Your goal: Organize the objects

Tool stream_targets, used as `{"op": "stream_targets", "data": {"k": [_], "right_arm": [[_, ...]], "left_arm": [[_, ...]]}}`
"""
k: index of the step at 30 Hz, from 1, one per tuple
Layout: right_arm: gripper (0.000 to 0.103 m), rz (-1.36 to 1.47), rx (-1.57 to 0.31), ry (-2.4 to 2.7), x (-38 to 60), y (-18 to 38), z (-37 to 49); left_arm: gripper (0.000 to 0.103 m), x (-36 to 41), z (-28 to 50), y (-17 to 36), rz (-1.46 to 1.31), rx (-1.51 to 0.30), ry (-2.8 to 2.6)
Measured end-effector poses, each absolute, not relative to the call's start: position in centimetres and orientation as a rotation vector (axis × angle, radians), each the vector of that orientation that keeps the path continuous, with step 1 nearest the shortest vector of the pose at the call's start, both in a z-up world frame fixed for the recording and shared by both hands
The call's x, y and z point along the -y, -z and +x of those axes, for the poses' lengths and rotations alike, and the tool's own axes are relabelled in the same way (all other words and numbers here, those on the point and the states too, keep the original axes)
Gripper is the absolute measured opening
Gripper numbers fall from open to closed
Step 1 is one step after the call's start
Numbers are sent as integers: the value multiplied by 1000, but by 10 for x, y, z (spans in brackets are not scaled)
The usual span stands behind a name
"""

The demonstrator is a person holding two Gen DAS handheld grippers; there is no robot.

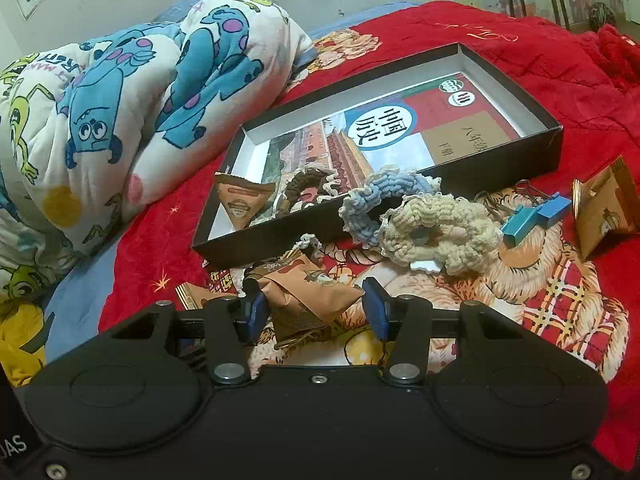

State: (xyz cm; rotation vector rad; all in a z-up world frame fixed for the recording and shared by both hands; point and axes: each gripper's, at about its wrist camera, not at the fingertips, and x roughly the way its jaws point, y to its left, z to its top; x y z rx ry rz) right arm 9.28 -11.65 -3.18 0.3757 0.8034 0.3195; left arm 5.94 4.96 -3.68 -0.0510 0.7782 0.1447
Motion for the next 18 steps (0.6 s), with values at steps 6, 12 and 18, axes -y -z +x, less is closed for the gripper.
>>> {"op": "stream_targets", "data": {"k": [6, 12, 18], "right_arm": [[47, 376, -804, -331, 115, 31, 90], [47, 378, -802, -339, 113, 29, 89], [47, 385, -796, -343, 114, 27, 89]], "left_arm": [[50, -51, 58, 35, -59, -773, -147], [50, -52, 58, 34, -64, -764, -149], [50, -52, 56, 30, -73, -749, -151]]}}
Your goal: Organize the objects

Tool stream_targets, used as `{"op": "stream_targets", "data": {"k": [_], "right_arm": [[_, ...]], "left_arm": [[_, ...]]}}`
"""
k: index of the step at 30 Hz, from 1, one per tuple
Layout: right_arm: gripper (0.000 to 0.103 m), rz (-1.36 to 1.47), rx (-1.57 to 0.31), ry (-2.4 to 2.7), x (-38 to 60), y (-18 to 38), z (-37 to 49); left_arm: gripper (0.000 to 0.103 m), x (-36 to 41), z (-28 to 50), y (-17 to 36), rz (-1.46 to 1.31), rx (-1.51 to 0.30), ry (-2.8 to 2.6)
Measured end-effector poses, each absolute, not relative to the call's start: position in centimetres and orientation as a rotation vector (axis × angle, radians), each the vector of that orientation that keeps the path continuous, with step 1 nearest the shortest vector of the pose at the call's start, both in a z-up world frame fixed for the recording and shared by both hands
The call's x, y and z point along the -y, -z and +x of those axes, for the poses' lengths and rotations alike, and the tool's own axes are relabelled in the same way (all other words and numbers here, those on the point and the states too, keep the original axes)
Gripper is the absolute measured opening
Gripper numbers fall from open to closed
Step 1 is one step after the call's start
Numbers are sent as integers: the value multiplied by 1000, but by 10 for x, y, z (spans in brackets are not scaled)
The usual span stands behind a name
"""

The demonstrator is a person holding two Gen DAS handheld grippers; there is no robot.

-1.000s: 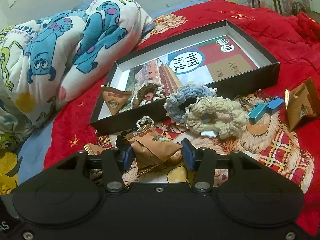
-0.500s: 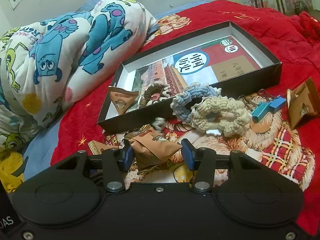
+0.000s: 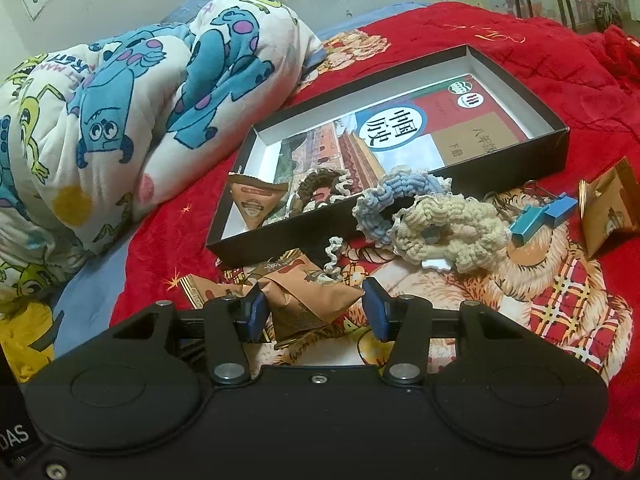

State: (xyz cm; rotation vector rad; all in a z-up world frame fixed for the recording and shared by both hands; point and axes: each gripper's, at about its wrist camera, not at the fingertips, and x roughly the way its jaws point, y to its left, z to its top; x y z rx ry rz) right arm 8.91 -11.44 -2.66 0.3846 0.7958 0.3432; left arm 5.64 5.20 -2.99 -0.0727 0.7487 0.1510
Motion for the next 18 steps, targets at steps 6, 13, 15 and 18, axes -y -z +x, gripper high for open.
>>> {"op": "stream_targets", "data": {"k": [6, 13, 15, 18], "right_arm": [[47, 401, -780, -360, 115, 23, 88], [47, 402, -753, -395, 112, 15, 84], [47, 405, -741, -409, 111, 13, 84], [47, 415, -723, -430, 110, 10, 84]], "left_arm": [[50, -53, 54, 24, -83, -725, -150], [50, -51, 53, 20, -65, -710, -150], [50, -51, 53, 19, -67, -710, -145], [50, -52, 53, 18, -70, -710, -149]]}}
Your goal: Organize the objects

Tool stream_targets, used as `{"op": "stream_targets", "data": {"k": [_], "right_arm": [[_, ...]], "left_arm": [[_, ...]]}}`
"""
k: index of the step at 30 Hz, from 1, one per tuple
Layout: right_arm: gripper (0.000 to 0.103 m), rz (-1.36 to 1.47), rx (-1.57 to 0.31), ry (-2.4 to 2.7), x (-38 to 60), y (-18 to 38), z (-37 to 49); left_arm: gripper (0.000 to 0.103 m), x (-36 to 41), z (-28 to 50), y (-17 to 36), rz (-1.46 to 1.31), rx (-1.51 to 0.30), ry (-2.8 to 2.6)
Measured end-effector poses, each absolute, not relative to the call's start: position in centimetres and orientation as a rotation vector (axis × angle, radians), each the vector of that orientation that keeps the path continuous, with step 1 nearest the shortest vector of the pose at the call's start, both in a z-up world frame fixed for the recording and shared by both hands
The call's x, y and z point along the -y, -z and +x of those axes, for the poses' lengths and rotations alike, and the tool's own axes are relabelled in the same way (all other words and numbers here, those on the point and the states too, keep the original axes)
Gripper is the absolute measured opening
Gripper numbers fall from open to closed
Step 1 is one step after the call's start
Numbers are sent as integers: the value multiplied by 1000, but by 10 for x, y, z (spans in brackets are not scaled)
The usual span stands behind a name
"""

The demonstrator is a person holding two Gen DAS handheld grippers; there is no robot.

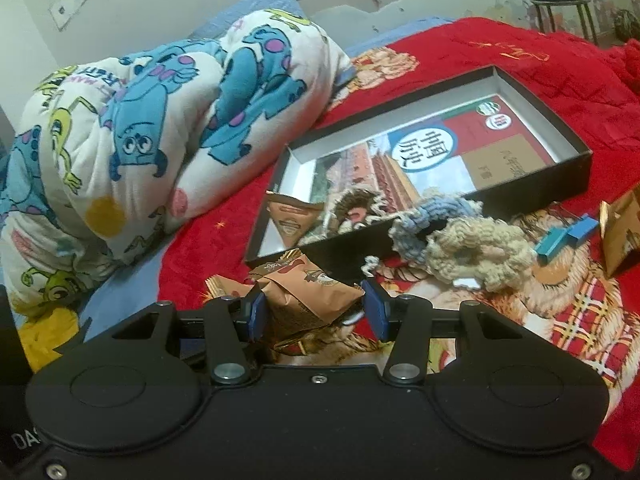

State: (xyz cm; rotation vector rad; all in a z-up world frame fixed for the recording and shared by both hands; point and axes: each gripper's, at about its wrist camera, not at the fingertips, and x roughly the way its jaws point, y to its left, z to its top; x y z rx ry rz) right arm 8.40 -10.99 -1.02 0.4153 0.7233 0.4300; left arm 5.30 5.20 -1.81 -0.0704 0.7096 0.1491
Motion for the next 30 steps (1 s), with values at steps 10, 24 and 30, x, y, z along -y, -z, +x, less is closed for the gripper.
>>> {"op": "stream_targets", "data": {"k": [10, 24, 30], "right_arm": [[47, 442, -648, -449, 114, -8, 91], [47, 487, -559, -459, 136, -41, 107], [47, 448, -537, -440, 148, -56, 114]], "left_arm": [[50, -55, 52, 6, -87, -649, -152], [50, -58, 55, -14, -118, -559, -114], [50, -56, 60, -22, -129, -543, -81]]}}
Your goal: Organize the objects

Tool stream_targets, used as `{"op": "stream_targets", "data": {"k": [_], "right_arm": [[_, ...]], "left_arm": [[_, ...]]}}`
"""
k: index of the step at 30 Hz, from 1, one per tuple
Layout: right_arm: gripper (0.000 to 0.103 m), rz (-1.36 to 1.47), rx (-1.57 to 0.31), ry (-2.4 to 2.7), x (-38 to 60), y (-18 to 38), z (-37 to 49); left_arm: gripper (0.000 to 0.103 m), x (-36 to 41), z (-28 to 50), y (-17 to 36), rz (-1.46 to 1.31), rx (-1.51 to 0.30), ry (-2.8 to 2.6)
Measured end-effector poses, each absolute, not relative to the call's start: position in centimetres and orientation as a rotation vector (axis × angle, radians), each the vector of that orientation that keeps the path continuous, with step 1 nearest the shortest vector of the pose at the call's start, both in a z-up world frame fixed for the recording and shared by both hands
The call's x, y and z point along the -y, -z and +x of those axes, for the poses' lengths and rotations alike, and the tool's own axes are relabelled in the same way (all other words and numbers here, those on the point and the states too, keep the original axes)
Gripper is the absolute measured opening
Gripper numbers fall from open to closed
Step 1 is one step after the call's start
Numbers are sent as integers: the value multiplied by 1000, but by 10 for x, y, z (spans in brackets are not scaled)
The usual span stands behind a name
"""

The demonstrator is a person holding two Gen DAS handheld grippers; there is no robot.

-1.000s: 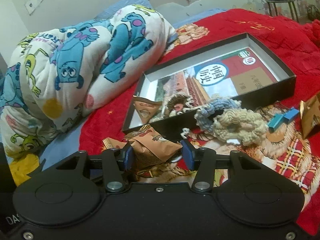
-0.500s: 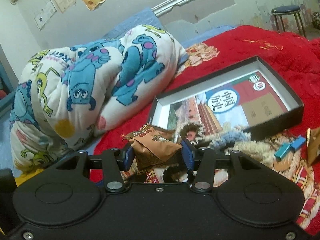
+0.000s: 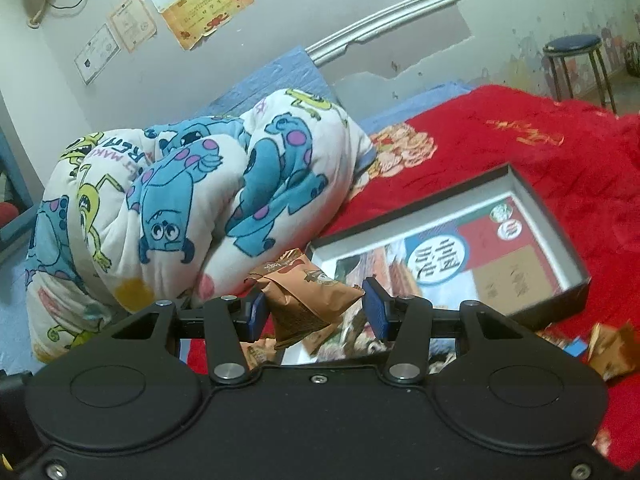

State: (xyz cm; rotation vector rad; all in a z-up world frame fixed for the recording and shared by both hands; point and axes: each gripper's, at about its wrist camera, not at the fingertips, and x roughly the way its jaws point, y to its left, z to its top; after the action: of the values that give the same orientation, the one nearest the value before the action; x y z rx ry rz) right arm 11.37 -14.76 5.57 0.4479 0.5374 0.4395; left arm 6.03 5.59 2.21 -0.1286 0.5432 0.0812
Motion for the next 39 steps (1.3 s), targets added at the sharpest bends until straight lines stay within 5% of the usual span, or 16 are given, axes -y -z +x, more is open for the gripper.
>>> {"op": "stream_targets", "data": {"k": [22, 39], "right_arm": [[47, 396, -505, -358, 171, -79, 146], [47, 393, -555, -296, 209, -49, 209]], "left_arm": [[50, -28, 105, -67, -22, -434, 28], [50, -36, 166, -38, -113, -475, 51]]}}
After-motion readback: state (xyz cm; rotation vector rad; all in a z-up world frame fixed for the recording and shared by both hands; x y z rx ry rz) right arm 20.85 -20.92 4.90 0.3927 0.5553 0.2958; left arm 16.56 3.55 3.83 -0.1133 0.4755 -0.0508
